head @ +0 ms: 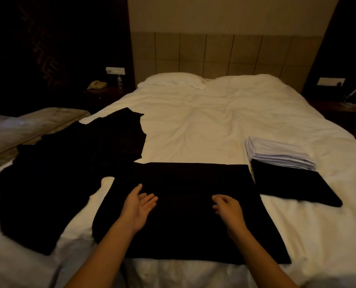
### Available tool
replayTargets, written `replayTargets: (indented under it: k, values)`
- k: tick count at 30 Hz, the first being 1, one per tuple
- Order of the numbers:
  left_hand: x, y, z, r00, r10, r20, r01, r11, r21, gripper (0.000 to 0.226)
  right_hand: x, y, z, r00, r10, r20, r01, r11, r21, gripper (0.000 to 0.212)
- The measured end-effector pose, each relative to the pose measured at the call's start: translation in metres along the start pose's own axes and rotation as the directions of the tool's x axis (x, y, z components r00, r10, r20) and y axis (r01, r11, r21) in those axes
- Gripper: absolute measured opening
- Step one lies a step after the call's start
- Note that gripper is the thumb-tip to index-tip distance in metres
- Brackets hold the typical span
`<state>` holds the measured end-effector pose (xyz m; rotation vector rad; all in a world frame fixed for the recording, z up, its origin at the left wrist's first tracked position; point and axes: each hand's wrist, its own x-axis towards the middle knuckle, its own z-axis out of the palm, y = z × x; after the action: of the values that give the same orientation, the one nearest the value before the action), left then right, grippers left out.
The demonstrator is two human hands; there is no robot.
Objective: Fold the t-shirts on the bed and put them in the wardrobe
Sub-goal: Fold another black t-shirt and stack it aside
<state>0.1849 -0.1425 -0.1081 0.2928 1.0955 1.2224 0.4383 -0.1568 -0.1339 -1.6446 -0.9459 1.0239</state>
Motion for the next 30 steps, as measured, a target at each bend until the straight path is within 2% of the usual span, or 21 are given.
replayTargets:
  k: [1, 2, 3, 6, 9, 12, 17, 22, 26, 30]
  values:
    - [0.002, 0.003, 0.000, 0.997, -0.074, 0.032, 0.078, 0.988, -0.136, 0.068, 0.003, -0.006, 0.002, 0.986, 0.163, 0.042, -0.169, 0.958, 0.230, 0.030]
    - [0.005, 0.004, -0.002, 0.992, -0.114, 0.053, 0.123, 0.968, -0.219, 0.074, 0.007, -0.012, 0.002, 0.955, 0.276, 0.112, -0.297, 0.863, 0.408, 0.036]
    - [0.009, 0.005, -0.003, 0.989, -0.134, 0.061, 0.146, 0.951, -0.272, 0.078, 0.014, -0.015, 0.001, 0.928, 0.334, 0.163, -0.369, 0.774, 0.515, 0.042]
    - [0.019, 0.007, 0.000, 0.992, -0.108, 0.068, 0.126, 0.926, -0.356, 0.079, 0.036, -0.017, -0.005, 0.899, 0.379, 0.220, -0.424, 0.622, 0.659, 0.050]
    - [0.027, 0.009, 0.010, 0.995, -0.062, 0.079, 0.087, 0.925, -0.370, 0.054, 0.060, -0.009, -0.005, 0.903, 0.365, 0.225, -0.405, 0.555, 0.727, 0.049]
    - [0.035, 0.014, 0.018, 0.995, -0.065, 0.074, 0.089, 0.917, -0.390, 0.044, 0.077, -0.005, -0.005, 0.919, 0.342, 0.196, -0.364, 0.546, 0.755, 0.042]
    - [0.052, 0.020, 0.007, 0.997, -0.035, 0.065, 0.060, 0.889, -0.453, 0.044, 0.092, 0.005, -0.013, 0.928, 0.347, 0.135, -0.326, 0.585, 0.743, 0.042]
    - [0.056, 0.021, -0.011, 0.993, 0.017, 0.117, 0.031, 0.918, -0.396, 0.040, 0.095, 0.012, -0.028, 0.958, 0.280, 0.054, -0.225, 0.625, 0.748, 0.048]
    - [0.056, 0.040, -0.021, 0.986, 0.112, 0.119, -0.069, 0.945, -0.319, 0.038, 0.099, 0.002, -0.046, 0.973, 0.230, 0.005, -0.152, 0.628, 0.763, 0.049]
    - [0.062, 0.064, -0.035, 0.992, 0.118, 0.039, -0.105, 0.963, -0.250, 0.045, 0.108, -0.015, -0.063, 0.973, 0.230, -0.015, -0.151, 0.686, 0.712, 0.038]
